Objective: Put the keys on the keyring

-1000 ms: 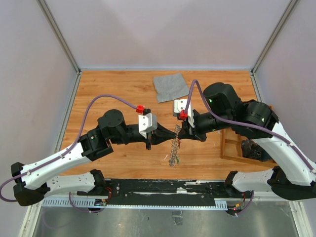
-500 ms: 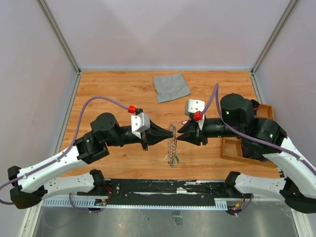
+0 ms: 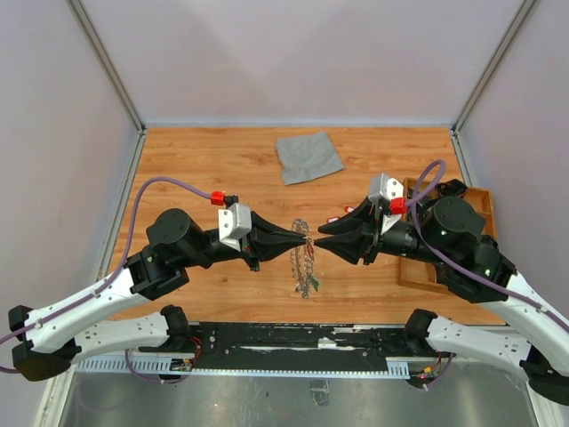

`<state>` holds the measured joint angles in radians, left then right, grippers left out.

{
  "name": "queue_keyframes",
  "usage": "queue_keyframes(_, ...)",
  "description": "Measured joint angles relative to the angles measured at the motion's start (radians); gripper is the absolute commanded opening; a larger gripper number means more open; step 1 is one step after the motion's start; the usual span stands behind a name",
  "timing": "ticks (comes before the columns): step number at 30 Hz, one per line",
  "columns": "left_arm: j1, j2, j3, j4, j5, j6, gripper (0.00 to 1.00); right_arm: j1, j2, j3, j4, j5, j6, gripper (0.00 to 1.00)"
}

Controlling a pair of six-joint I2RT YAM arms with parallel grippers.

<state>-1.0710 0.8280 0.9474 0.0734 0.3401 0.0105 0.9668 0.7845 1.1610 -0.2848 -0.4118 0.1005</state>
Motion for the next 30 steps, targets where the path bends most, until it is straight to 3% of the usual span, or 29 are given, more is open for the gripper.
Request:
queue_keyframes(7, 0.000, -0.003, 0.000, 0.016, 0.010, -0.010, 0.01, 0.000, 0.029, -0.008, 0.053, -0.050, 0.045, 0.26)
queue_keyframes(16, 0.000, -0.003, 0.000, 0.024, 0.010, -0.011, 0.00, 0.000, 0.010, -0.011, 0.051, -0.059, 0.056, 0.28)
queue_keyframes(26, 0.000, -0.004, 0.000, 0.030, 0.010, -0.011, 0.01, 0.000, 0.008, -0.015, 0.050, -0.059, 0.059, 0.18)
queue_keyframes(30, 0.000, -0.007, 0.000, 0.030, 0.010, -0.011, 0.01, 0.000, 0.017, -0.016, 0.048, -0.060, 0.061, 0.09)
